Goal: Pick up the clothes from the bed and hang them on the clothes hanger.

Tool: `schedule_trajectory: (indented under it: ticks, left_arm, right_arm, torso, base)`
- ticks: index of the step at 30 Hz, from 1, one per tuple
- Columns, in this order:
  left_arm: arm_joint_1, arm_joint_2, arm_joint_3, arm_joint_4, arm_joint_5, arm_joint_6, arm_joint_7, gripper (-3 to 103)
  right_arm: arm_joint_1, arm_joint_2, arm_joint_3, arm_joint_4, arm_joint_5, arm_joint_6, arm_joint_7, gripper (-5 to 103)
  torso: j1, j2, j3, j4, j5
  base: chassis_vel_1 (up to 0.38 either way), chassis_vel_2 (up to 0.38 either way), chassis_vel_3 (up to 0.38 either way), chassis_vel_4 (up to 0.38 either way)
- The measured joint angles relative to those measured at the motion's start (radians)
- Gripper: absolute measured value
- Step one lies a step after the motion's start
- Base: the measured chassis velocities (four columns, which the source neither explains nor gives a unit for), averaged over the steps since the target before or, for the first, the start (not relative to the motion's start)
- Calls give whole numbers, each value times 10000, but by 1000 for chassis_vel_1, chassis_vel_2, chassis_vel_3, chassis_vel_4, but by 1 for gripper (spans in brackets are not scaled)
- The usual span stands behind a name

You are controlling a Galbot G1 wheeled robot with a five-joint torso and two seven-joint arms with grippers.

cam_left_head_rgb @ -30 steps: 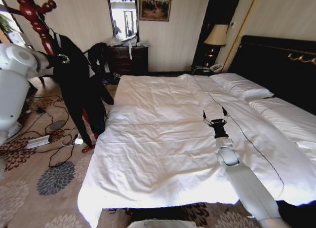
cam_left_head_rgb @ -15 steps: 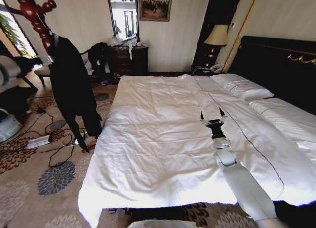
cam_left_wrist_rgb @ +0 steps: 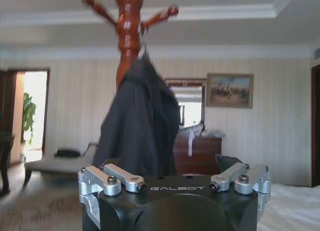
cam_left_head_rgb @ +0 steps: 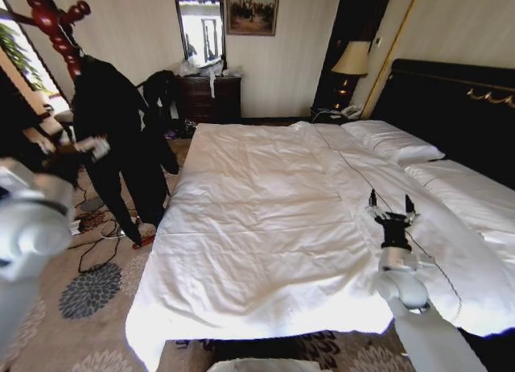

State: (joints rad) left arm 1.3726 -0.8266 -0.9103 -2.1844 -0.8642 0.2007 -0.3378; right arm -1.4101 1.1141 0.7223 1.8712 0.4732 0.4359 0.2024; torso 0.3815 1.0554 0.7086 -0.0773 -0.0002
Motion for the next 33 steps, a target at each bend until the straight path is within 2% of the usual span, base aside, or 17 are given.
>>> schedule_trajectory:
  ticks: [1, 2, 3, 6, 8, 10, 11, 12, 14, 16, 17, 18, 19, 20, 21, 26, 33]
  left_arm:
    - [284, -622, 128, -208, 219, -30, 85, 100]
    - [610, -1389, 343, -563, 495, -44, 180, 100]
    - [610, -1389, 343, -563, 495, -44, 180, 100]
    - [1271, -2414, 746, -1216, 1327, -49, 467, 100]
    - [1512, -2650, 847, -1416, 1642, -63, 563, 100]
    - [1932, -2996, 977, -1639, 2406, -170, 843, 100]
    - [2285, -3291, 1038, -1746, 3252, -349, 1191, 100]
    - [2477, -3449, 1077, -1797, 3642, -455, 1359, 100]
    - [2632, -3579, 1121, -1851, 3921, -546, 1476, 100]
    - [2875, -3771, 1194, -2008, 4275, -731, 1658, 100]
    - [2958, -3838, 1222, -2070, 4370, -816, 1732, 100]
    - [2958, -3838, 1222, -2070, 4370, -816, 1732, 100]
    - [3003, -3886, 1244, -2104, 4416, -869, 1779, 100]
    - [3080, -3986, 1316, -2181, 4450, -938, 1887, 100]
    - [3131, -4064, 1384, -2231, 4449, -948, 1966, 100]
    - [3349, -4409, 1607, -2262, 4542, -964, 2390, 100]
    - [3415, -4498, 1649, -2250, 4523, -934, 2555, 100]
  right_arm:
    - [-27, 157, -161, 71, -139, -30, 2, 100]
    - [-31, 253, -463, 139, -478, -135, 65, 100]
    - [-31, 253, -463, 139, -478, -135, 65, 100]
    - [-135, 236, -911, 476, -1321, -484, 232, 100]
    - [-242, 239, -991, 661, -1536, -612, 287, 100]
    - [-488, 273, -1108, 1034, -1777, -834, 439, 100]
    - [-803, 293, -1212, 1448, -2024, -1132, 652, 100]
    - [-1000, 270, -1260, 1728, -2247, -1377, 851, 100]
    - [-1235, 155, -1284, 2047, -2446, -1691, 1077, 100]
    - [-1845, -490, -1271, 2962, -2535, -2977, 1885, 100]
    - [-2084, -894, -1216, 3396, -2152, -3793, 2366, 100]
    - [-2084, -894, -1216, 3396, -2152, -3793, 2366, 100]
    - [-2227, -1212, -1162, 3715, -1644, -4373, 2707, 100]
    - [-2403, -1701, -1032, 4210, -618, -5175, 3210, 100]
    - [-2452, -1943, -961, 4417, -103, -5459, 3382, 100]
    - [-2445, -2294, -904, 4788, 691, -5588, 3186, 100]
    - [-2378, -2258, -956, 4666, 662, -5102, 2529, 100]
  torso:
    - [-1, 1, -1, -5, -6]
    - [0, 0, 0, -9, 10]
    - [0, 0, 0, -9, 10]
    - [5, -2, 2, -2, 1]
    - [4, -2, 1, -3, 5]
    - [2, -1, 1, -5, 4]
    - [3, -2, 1, -8, 7]
    - [3, -2, 1, -7, 6]
    - [3, -2, 1, -5, 5]
    - [2, -1, 1, -8, 4]
    - [2, -1, 1, -11, 2]
    - [2, -1, 1, -11, 2]
    - [2, -1, 0, -11, 1]
    - [2, -1, 1, -8, 2]
    - [3, -2, 2, -6, 2]
    - [2, -2, 2, -6, 3]
    - [2, -2, 2, -6, 3]
  base:
    - [0, 0, 0, 0]
    - [0, 0, 0, 0]
    - [0, 0, 0, 0]
    - [0, 0, 0, 0]
    - [0, 0, 0, 0]
    - [0, 0, 0, 0]
    - [0, 0, 0, 0]
    - [0, 0, 0, 0]
    - [0, 0, 0, 0]
    - [0, 0, 0, 0]
    - [0, 0, 0, 0]
    - [0, 0, 0, 0]
    - [0, 0, 0, 0]
    - [0, 0, 0, 0]
    - [0, 0, 0, 0]
    - [0, 0, 0, 0]
    - [0, 0, 0, 0]
